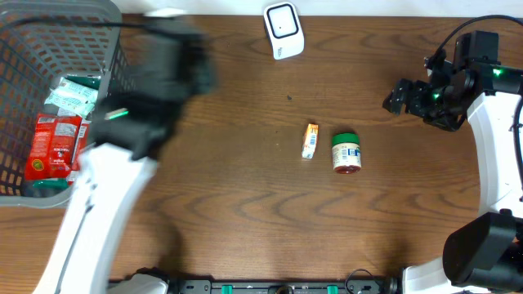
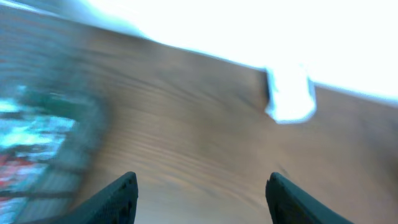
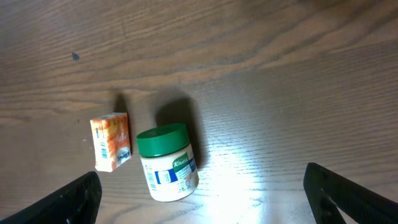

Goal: Scan the item barcode
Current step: 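Swing the left gripper back into the basket toward the red packets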

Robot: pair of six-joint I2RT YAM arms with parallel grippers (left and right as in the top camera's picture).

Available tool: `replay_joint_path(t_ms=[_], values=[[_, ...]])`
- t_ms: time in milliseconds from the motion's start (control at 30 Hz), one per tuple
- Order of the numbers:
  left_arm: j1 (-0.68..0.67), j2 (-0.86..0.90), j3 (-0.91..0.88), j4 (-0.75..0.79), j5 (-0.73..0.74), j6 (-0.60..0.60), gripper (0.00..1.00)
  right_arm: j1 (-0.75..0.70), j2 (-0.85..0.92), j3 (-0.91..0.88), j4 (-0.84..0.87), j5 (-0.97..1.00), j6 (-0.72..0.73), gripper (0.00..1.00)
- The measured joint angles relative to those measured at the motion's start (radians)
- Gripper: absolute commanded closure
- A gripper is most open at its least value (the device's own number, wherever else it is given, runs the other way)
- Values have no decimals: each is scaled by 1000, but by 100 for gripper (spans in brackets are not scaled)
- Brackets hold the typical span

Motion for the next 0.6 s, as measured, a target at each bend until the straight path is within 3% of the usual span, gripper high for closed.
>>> replay_joint_path(t_ms=[200,333,467,600], values=[[416,-126,1,-97,-33,8,33,0,0,0,0,0,0,1],[603,-111,-6,-109,-34,9,28,0,0,0,0,0,0,1],[711,-48,-35,-99,-33,14,25,0,0,0,0,0,0,1],[734,101,-47,-106,-33,59,25,0,0,0,1,0,0,1]])
